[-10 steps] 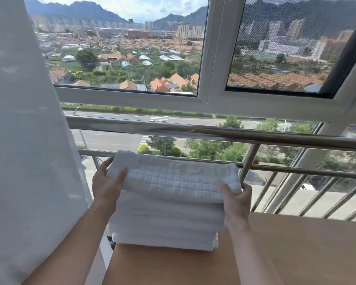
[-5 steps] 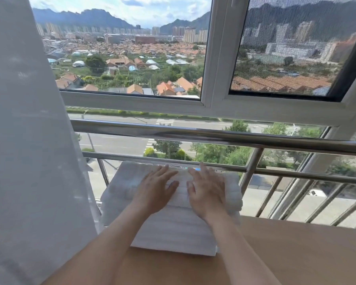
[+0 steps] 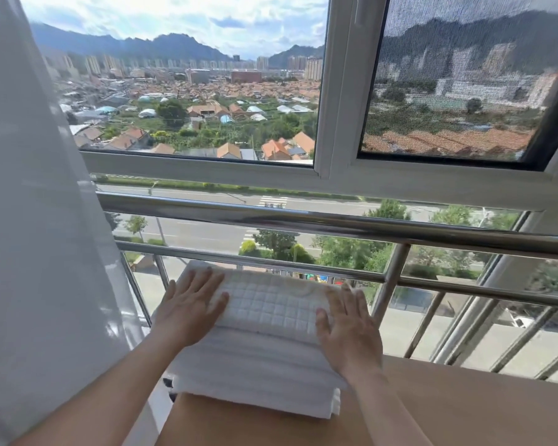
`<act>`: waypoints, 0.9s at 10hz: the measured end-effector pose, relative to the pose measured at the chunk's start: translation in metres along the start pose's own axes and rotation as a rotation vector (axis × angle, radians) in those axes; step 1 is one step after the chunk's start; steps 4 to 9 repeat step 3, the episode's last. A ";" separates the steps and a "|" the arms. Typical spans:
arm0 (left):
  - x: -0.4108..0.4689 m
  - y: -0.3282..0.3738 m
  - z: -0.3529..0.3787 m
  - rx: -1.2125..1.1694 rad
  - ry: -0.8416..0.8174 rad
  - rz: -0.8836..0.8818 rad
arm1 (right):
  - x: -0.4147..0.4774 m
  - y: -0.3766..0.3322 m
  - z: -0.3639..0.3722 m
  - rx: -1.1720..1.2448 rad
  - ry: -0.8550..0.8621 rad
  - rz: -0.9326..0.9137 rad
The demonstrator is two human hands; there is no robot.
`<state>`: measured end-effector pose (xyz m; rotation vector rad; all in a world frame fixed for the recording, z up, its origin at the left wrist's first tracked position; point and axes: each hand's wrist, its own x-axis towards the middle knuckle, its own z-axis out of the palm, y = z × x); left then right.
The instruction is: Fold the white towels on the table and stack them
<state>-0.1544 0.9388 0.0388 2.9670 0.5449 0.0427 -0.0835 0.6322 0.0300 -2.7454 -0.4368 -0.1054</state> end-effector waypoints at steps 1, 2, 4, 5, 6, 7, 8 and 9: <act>-0.006 0.008 -0.002 -0.010 0.004 -0.029 | -0.002 0.005 -0.007 0.035 0.003 -0.034; -0.015 0.019 -0.013 -0.046 -0.014 -0.076 | 0.000 -0.001 -0.025 0.051 -0.047 -0.033; -0.028 0.037 -0.038 -0.141 0.042 -0.017 | 0.005 -0.010 -0.052 0.077 -0.026 -0.018; -0.028 0.037 -0.038 -0.141 0.042 -0.017 | 0.005 -0.010 -0.052 0.077 -0.026 -0.018; -0.028 0.037 -0.038 -0.141 0.042 -0.017 | 0.005 -0.010 -0.052 0.077 -0.026 -0.018; -0.028 0.037 -0.038 -0.141 0.042 -0.017 | 0.005 -0.010 -0.052 0.077 -0.026 -0.018; -0.028 0.037 -0.038 -0.141 0.042 -0.017 | 0.005 -0.010 -0.052 0.077 -0.026 -0.018; -0.028 0.037 -0.038 -0.141 0.042 -0.017 | 0.005 -0.010 -0.052 0.077 -0.026 -0.018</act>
